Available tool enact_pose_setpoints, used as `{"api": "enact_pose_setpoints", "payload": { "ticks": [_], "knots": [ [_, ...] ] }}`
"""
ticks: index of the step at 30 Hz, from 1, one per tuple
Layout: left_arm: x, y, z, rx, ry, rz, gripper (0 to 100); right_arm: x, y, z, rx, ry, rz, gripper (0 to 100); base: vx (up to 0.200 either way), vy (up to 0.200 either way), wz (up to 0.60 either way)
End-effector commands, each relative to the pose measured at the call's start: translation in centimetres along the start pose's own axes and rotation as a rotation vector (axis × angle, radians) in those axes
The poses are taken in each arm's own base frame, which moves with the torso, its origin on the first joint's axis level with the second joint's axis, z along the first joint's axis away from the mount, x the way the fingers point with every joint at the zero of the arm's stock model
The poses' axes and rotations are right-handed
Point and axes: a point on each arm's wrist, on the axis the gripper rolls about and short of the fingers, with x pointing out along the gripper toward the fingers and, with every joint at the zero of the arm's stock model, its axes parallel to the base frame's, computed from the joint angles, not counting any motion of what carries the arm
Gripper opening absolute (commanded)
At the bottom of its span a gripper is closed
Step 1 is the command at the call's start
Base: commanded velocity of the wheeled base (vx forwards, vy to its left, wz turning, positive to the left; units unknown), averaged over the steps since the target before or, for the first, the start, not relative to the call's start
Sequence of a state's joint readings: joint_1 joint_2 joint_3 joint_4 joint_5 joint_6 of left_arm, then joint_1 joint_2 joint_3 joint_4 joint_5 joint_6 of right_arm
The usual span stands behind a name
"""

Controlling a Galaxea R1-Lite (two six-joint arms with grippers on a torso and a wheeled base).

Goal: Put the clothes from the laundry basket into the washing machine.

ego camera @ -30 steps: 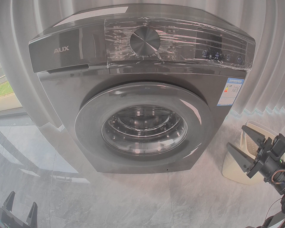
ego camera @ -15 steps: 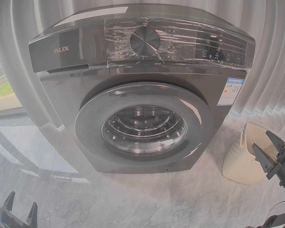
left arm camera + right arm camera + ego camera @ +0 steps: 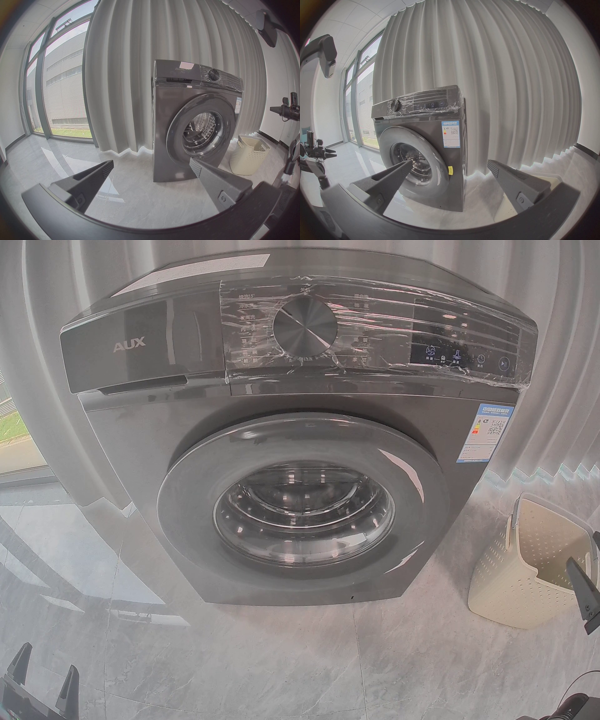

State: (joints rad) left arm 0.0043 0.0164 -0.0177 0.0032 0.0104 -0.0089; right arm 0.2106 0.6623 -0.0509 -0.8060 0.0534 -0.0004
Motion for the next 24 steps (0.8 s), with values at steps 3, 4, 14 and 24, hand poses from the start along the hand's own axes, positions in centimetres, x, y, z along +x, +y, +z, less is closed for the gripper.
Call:
{"api": "enact_pose_setpoints", "payload": {
  "ticks": [3, 4, 14, 24],
  "knots": [
    [0.0, 0.0, -0.5, 0.000, 0.001, 0.001, 100, -2.7, 0.0, 0.4, -0.021, -0.098, -0.054, 100, 0.000, 0.000, 0.00],
    [0.0, 0.0, -0.5, 0.000, 0.001, 0.001, 100, -2.9, 0.0, 0.4, -0.022, -0.097, -0.055, 100, 0.000, 0.000, 0.00],
    [0.0, 0.0, -0.5, 0.000, 0.001, 0.001, 100, -4.1, 0.1, -0.1, -0.030, -0.115, -0.085, 100, 0.000, 0.000, 0.00],
    [0.0, 0.0, -0.5, 0.000, 0.001, 0.001, 100, -6.6, 0.5, -2.8, -0.030, -0.069, -0.110, 100, 0.000, 0.000, 0.00]
  ]
}}
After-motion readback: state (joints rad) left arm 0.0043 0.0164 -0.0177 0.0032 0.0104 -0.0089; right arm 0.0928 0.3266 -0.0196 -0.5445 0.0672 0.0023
